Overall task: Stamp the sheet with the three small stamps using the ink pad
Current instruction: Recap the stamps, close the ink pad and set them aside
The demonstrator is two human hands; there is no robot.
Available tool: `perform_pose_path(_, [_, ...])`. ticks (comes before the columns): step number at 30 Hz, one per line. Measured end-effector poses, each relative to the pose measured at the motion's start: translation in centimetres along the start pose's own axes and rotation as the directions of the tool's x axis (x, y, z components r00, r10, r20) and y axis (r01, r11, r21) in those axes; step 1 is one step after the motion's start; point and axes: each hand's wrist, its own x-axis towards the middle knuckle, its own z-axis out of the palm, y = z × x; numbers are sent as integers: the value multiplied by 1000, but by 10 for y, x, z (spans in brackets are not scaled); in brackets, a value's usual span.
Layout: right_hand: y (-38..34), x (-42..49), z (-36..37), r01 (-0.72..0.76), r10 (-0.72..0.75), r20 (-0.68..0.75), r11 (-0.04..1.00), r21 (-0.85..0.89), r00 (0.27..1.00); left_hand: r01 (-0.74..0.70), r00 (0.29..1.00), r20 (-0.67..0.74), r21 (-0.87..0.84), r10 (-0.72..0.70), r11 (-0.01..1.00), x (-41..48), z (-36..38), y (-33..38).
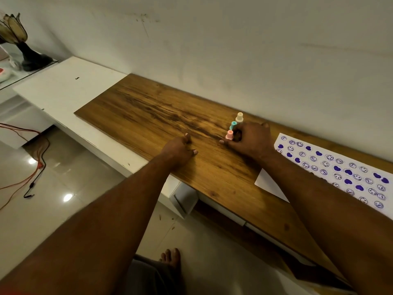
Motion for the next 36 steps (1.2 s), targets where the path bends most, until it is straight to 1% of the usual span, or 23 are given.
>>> perform_pose_path(4, [-2, 0, 1, -6, 6, 9, 1000, -27, 1000, -18, 1000, 0, 3, 18, 1000, -3, 0, 1])
perform_pose_path(8, [-4, 2, 0, -21, 21, -10, 999, -50, 1000, -26, 1000, -8, -13, 26, 1000, -6, -1, 2])
perform_pose_path(15, [-5, 5, 6, -70, 68, -34, 996, -61, 997, -25, 1000, 8, 14, 24, 1000, -6, -2, 3])
perform_pose_path(20, [-7, 3, 2, -78, 79, 6, 996, -45, 997, -29, 1000, 9, 7, 29, 1000, -5, -2, 2])
perform_pose_path(22, [-8, -1, -7, -87, 86, -17, 996, -11, 996, -30, 1000, 7, -10, 30, 999, -6, -3, 2])
perform_pose_path(26, [0, -14, -41, -82, 82, -124, 997, 0, 989, -56, 998, 12, -6, 56, 998, -9, -5, 6])
perform_pose_path(28, [11, -25, -64, -114, 112, -134, 993, -7, 985, -69, 998, -8, 20, 69, 997, -16, -5, 10])
perform_pose_path(30, [26, -46, -86, -175, 173, -119, 984, -14, 978, -101, 993, -55, 93, 106, 991, -28, -6, 17])
perform_pose_path(32, [47, -75, -106, -248, 245, -95, 968, -27, 965, -152, 975, -126, 222, 183, 963, -43, -9, 33])
perform_pose_path(34, [70, -119, -126, -333, 330, -52, 941, -55, 942, -214, 941, -184, 334, 286, 918, -64, -9, 61])
perform_pose_path(36, [90, -168, -143, -435, 433, -45, 897, -81, 900, -297, 899, -199, 377, 390, 877, -90, 4, 94])
